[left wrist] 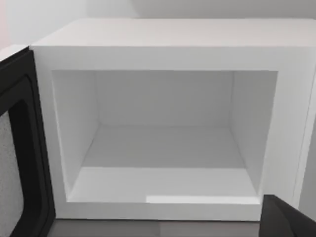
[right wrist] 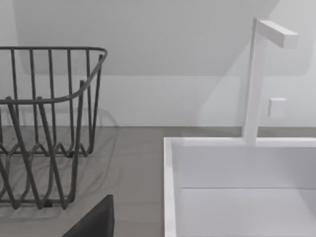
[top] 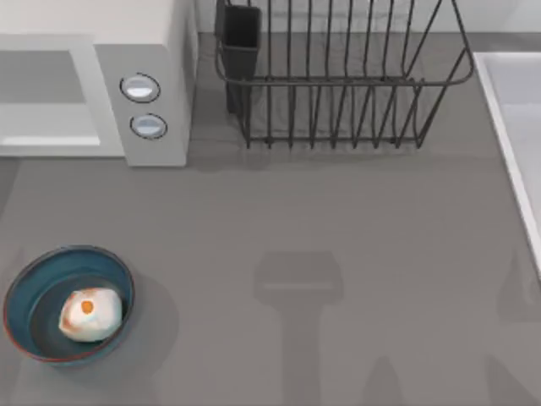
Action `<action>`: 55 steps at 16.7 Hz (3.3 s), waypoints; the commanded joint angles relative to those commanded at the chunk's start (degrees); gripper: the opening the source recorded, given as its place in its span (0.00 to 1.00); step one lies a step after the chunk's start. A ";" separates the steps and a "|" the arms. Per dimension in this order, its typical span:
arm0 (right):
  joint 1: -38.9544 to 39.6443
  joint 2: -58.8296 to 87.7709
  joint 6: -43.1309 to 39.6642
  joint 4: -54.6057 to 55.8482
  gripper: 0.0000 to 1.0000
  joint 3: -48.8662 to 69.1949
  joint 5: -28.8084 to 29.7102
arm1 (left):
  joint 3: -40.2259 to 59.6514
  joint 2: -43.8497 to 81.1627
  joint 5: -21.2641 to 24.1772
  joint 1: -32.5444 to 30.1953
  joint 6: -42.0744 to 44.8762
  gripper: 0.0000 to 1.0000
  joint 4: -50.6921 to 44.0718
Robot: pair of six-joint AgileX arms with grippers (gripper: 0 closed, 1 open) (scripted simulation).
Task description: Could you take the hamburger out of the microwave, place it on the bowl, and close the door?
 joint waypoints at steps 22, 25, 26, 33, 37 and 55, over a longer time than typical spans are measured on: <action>0.00 0.00 0.00 0.00 1.00 0.00 0.00 | 4.66 18.50 -8.70 -8.76 0.30 0.00 13.63; 0.00 0.00 0.00 0.00 1.00 0.00 0.00 | 5.10 19.02 -8.50 -8.36 0.92 0.00 12.87; 0.00 0.00 0.00 0.00 1.00 0.00 0.00 | 6.33 20.26 -7.91 -7.35 1.95 0.00 11.79; 0.00 0.00 0.00 0.00 1.00 0.00 0.00 | 29.71 44.98 1.08 8.42 18.34 0.00 -6.10; 0.00 0.00 0.00 0.00 1.00 0.00 0.00 | 48.60 65.60 7.68 20.24 30.97 0.00 -20.40; 0.00 0.00 0.00 0.00 1.00 0.00 0.00 | 78.44 99.28 18.15 39.82 53.01 0.00 -44.30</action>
